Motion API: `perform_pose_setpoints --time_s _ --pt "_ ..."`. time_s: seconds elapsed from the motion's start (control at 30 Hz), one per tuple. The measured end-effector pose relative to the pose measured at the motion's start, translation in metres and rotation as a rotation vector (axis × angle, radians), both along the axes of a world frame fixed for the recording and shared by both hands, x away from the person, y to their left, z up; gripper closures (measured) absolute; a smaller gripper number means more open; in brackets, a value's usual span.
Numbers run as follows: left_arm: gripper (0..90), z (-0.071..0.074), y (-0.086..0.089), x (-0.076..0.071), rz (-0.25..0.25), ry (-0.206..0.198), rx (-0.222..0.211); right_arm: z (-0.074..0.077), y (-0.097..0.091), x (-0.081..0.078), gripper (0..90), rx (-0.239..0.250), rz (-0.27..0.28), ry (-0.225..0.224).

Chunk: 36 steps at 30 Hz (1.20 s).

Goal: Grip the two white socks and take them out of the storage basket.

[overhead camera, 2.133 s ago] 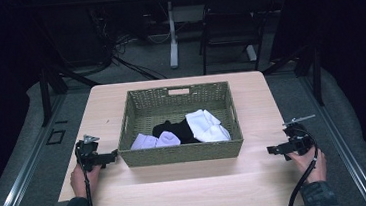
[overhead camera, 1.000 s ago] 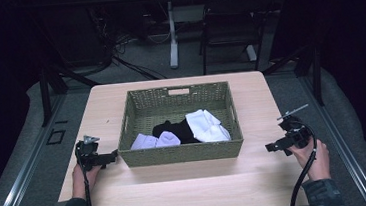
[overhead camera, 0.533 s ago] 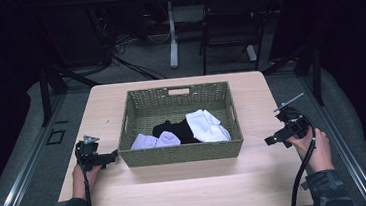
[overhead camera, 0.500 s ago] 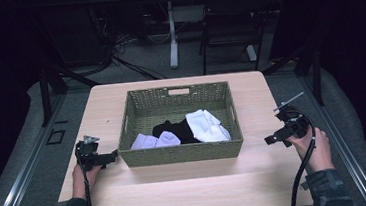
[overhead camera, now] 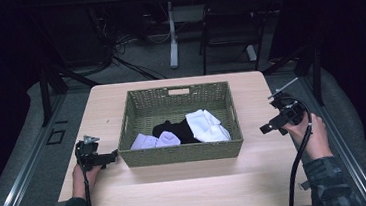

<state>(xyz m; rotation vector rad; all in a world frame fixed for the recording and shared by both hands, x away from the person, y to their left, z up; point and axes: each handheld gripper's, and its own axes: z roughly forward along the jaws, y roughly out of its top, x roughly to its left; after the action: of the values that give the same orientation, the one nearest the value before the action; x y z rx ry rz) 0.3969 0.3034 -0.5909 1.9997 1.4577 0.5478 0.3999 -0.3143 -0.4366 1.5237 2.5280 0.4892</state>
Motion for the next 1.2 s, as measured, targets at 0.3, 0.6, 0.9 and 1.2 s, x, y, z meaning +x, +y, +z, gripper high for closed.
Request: perform_pose_setpoints --time_s 0.3,0.6,0.9,1.2 --pt "0.5 0.000 0.000 0.000 0.001 -0.002 -0.001 0.026 0.024 0.013 1.7 -0.016 0.045 -0.023" --pt "0.5 0.000 0.000 -0.003 -0.012 0.001 0.001 0.048 0.047 0.021 2.3 -0.024 0.090 -0.038" --pt "0.5 0.000 0.000 -0.004 -0.012 0.003 0.001 0.061 0.077 0.032 3.2 -0.027 0.150 -0.040" --pt "0.5 0.000 0.000 -0.004 -0.012 0.003 0.001 0.066 0.127 0.046 2.7 -0.039 0.236 -0.032"
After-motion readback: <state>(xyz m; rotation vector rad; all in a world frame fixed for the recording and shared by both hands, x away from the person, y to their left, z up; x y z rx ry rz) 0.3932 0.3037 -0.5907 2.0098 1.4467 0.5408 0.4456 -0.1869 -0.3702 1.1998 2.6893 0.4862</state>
